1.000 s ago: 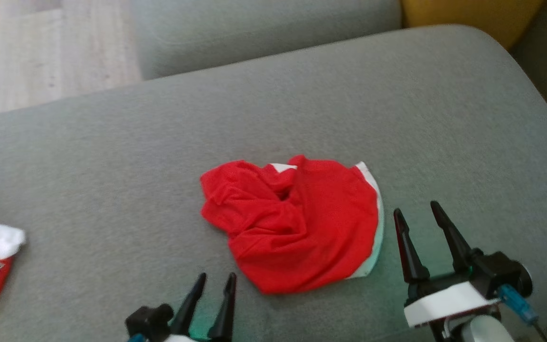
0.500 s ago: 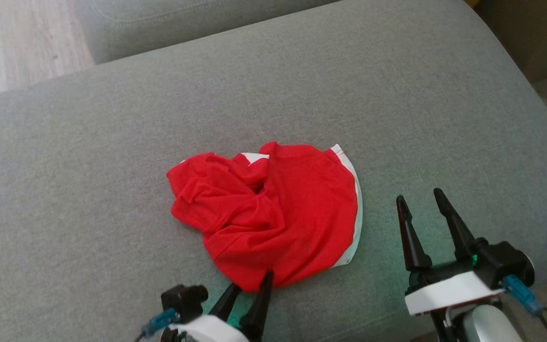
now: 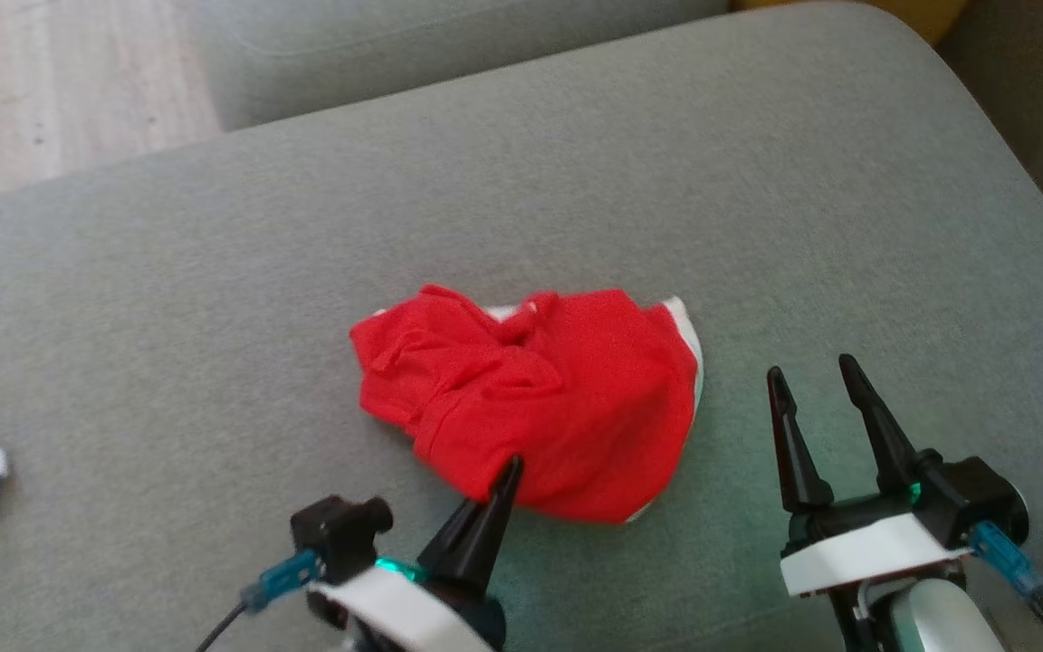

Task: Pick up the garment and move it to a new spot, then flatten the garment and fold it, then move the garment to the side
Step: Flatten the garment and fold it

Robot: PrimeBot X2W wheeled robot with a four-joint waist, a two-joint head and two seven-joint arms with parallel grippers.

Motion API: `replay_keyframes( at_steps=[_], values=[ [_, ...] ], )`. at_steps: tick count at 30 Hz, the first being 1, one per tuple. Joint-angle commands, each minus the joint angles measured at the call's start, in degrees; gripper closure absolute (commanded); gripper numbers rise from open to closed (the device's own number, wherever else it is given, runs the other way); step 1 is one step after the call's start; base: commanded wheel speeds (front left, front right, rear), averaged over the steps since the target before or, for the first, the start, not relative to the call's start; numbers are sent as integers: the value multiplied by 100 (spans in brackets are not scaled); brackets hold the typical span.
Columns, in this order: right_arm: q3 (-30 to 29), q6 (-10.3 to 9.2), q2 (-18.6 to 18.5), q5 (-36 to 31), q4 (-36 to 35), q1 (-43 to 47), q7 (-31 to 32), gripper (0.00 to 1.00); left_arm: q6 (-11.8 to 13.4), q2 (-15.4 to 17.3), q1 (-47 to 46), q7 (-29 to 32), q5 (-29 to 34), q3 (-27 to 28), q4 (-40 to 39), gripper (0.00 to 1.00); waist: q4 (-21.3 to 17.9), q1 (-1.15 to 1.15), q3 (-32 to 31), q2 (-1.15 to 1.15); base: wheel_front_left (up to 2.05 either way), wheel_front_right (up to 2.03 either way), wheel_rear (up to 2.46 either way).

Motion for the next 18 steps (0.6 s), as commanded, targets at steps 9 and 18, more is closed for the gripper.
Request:
replay_keyframes(
  at_steps=[9,18],
  values=[
    [167,44,-14,74,-191,33,-62,0,1095,934,515,1160,331,158,-2892,100,379,0,-286,0,0,0,0],
    [344,44,-14,244,-198,-117,-62,0,1589,606,-295,2029,385,99,-2976,100,170,0,-80,0,0,0,0]
  ],
)
